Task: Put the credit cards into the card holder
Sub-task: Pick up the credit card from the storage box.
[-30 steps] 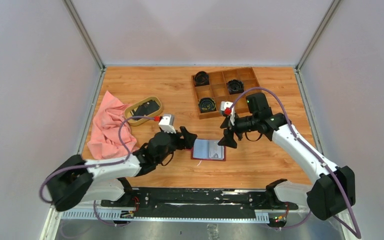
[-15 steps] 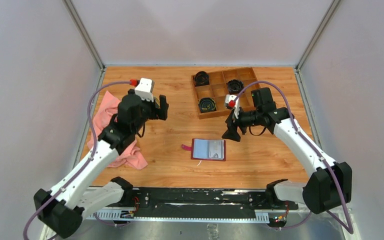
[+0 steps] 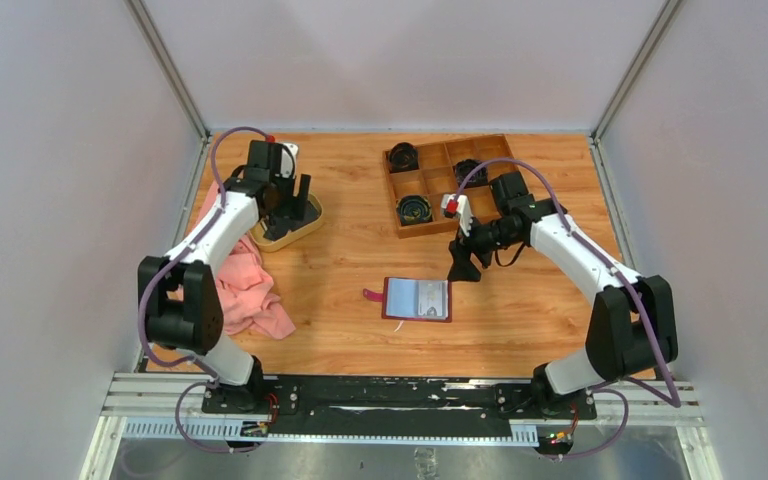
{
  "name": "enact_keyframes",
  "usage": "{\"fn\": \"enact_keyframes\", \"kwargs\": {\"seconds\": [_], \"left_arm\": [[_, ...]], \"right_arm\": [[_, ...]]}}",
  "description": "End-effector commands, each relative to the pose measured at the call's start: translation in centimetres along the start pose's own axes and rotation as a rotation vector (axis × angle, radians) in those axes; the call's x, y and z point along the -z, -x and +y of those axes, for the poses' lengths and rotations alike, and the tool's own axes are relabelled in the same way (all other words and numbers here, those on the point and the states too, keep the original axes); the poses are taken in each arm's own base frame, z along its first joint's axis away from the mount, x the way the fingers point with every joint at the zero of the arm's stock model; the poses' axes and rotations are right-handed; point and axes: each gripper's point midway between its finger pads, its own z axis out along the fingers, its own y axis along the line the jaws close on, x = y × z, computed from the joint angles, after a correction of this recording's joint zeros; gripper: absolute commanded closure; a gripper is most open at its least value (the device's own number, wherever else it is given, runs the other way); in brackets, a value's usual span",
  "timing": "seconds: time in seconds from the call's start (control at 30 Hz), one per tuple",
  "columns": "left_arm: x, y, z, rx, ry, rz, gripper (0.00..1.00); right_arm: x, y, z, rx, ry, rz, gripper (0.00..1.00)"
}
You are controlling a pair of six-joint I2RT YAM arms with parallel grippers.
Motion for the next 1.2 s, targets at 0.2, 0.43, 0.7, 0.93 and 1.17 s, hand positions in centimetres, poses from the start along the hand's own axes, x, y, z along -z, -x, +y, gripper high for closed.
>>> {"fn": "enact_keyframes", "kwargs": {"seconds": [0.2, 0.43, 0.7, 0.93, 1.17], "left_arm": [[-5.4, 0.2, 2.6, -0.014, -0.028, 0.149, 0.22], [-7.0, -2.3, 3.2, -0.035, -0.019, 0.232, 0.18], [-8.2, -4.2, 3.2, 0.004, -0.052, 0.294, 0.19], [-8.7, -6.0, 2.6, 0.016, -0.083, 0.347, 0.19], [-9.3, -8.2, 2.5, 0.026, -0.075, 0.424, 0.20]], "right_arm": [[0.1, -1.6, -1.1, -0.035, -0.004, 0.056, 0.26], [-0.4, -2.3, -1.3, -0.062, 0.024, 0.079, 0.27], [-0.6, -2.5, -1.2, -0.068, 0.041, 0.087, 0.28], [-0.4, -2.4, -1.1, -0.065, 0.043, 0.084, 0.29], [-0.1, -2.1, -1.1, -0.060, 0.039, 0.074, 0.29]]}}
